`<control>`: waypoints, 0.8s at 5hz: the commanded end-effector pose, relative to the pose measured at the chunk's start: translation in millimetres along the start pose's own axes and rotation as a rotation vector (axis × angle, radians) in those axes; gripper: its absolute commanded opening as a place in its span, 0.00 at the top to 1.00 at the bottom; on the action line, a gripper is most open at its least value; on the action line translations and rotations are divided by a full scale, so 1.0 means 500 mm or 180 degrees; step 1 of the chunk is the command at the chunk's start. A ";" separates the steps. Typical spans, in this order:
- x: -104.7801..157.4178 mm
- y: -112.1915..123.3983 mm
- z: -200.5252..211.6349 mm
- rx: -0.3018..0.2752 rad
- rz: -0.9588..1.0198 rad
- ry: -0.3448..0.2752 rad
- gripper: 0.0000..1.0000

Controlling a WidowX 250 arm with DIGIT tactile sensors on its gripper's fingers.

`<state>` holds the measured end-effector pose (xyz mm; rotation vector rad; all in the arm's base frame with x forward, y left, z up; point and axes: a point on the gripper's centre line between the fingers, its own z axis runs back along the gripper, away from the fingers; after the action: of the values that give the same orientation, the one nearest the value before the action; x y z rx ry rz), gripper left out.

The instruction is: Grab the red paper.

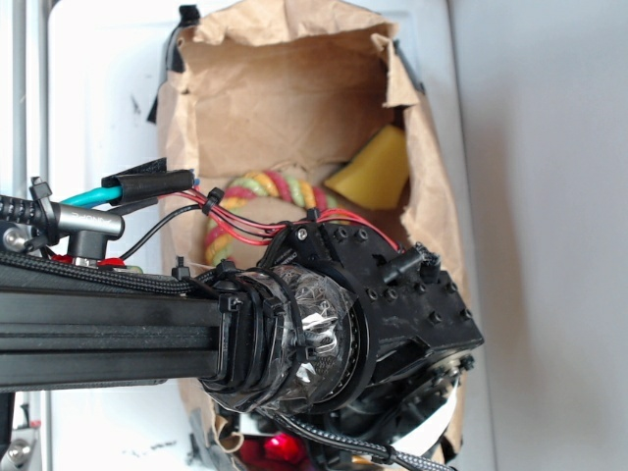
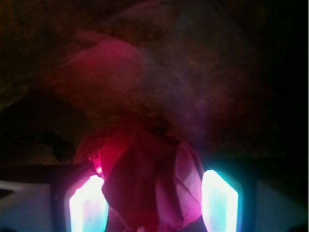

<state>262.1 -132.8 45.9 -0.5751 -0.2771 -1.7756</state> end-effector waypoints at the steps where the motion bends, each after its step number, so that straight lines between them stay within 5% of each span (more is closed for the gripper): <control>1: 0.059 -0.017 0.019 0.0176 -0.0220 0.0052 1.00; 2: 0.044 -0.020 0.048 0.0430 -0.0041 0.0166 1.00; 4: 0.003 -0.064 0.185 0.1503 0.0995 0.0499 1.00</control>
<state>258.2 -77.5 110.2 -0.1648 -0.4109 -1.3936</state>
